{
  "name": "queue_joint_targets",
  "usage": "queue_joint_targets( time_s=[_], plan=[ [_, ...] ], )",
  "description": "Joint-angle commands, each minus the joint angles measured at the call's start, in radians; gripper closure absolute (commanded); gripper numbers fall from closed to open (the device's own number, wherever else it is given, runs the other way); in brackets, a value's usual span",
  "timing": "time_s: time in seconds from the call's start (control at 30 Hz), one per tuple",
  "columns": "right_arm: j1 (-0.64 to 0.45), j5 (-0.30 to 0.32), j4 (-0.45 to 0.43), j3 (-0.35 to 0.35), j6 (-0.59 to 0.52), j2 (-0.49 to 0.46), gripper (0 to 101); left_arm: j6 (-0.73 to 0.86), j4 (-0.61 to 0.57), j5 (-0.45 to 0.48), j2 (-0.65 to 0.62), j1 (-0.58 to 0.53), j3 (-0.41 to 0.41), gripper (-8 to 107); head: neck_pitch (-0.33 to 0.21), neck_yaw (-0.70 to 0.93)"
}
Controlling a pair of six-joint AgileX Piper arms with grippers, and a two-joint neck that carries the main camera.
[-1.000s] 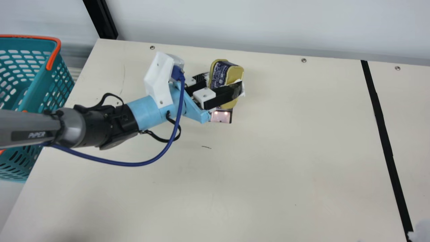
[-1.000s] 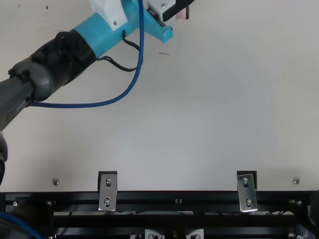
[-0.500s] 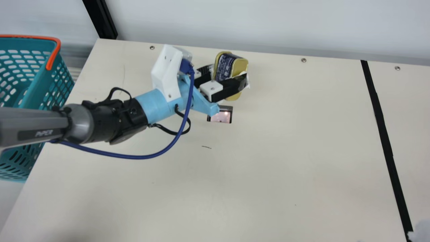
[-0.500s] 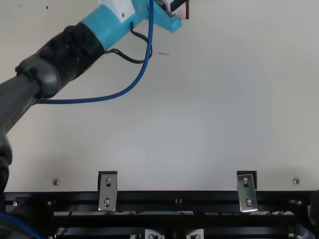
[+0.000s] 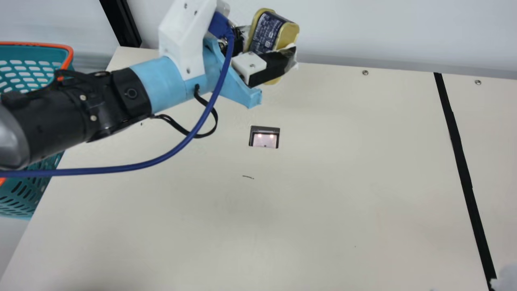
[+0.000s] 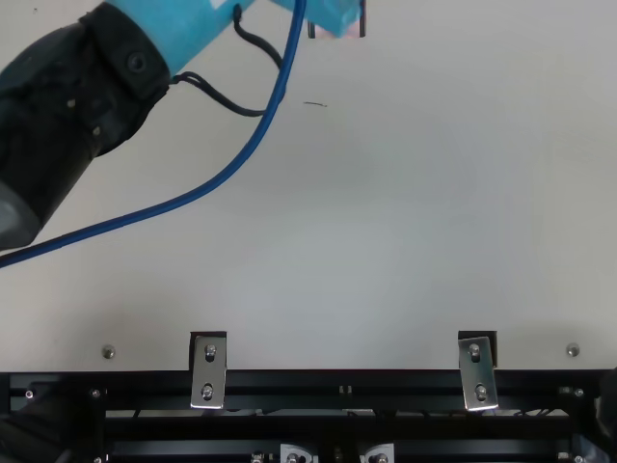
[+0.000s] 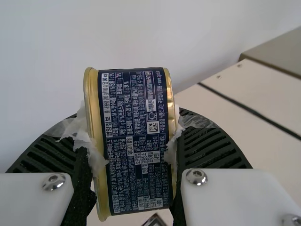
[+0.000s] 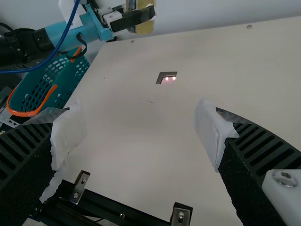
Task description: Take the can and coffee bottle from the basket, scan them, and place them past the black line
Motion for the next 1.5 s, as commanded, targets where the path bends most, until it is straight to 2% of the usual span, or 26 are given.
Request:
queue_joint_targets(
  time_s=[0.0,0.27,0.43,0.57,0.7,0.87,1.07,1.1,1.23,1.27,1.47],
  plan=[
    [0.0,0.0,0.0,0.0,0.0,0.0,0,0.0,0.0,0.0,0.0,0.0,0.0,89,-0.003,0.011],
    [0.0,0.0,0.0,0.0,0.0,0.0,0,0.049,-0.048,0.014,-0.008,-0.004,-0.006,89,-0.003,0.011],
    [0.0,0.0,0.0,0.0,0.0,0.0,0,0.057,-0.073,0.049,-0.046,-0.01,-0.044,89,-0.003,0.011],
    [0.0,0.0,0.0,0.0,0.0,0.0,0,0.007,-0.045,0.1,-0.079,-0.012,-0.081,89,-0.003,0.011],
    [0.0,0.0,0.0,0.0,0.0,0.0,0,-0.106,0.042,0.171,-0.106,-0.015,-0.096,89,-0.003,0.011],
    [0.0,0.0,0.0,0.0,0.0,0.0,0,-0.26,0.208,0.254,-0.131,-0.015,-0.055,89,-0.003,0.011],
    [0.0,0.0,0.0,0.0,0.0,0.0,0,-0.377,0.391,0.269,-0.153,0.042,-0.006,89,-0.003,0.011],
    [0.0,0.0,0.0,0.0,0.0,0.0,0,-0.331,0.297,0.27,-0.148,0.023,-0.006,89,-0.003,0.011],
    [0.0,0.0,0.0,0.0,0.0,0.0,0,-0.377,0.383,0.272,-0.153,0.042,-0.006,89,-0.003,0.011],
    [0.0,0.0,0.0,0.0,0.0,0.0,0,-0.323,0.338,0.265,-0.151,0.044,-0.001,89,-0.003,0.011],
    [0.0,0.0,0.0,0.0,0.0,0.0,0,-0.259,0.236,0.26,-0.154,0.095,-0.023,89,-0.003,0.011]
  ],
)
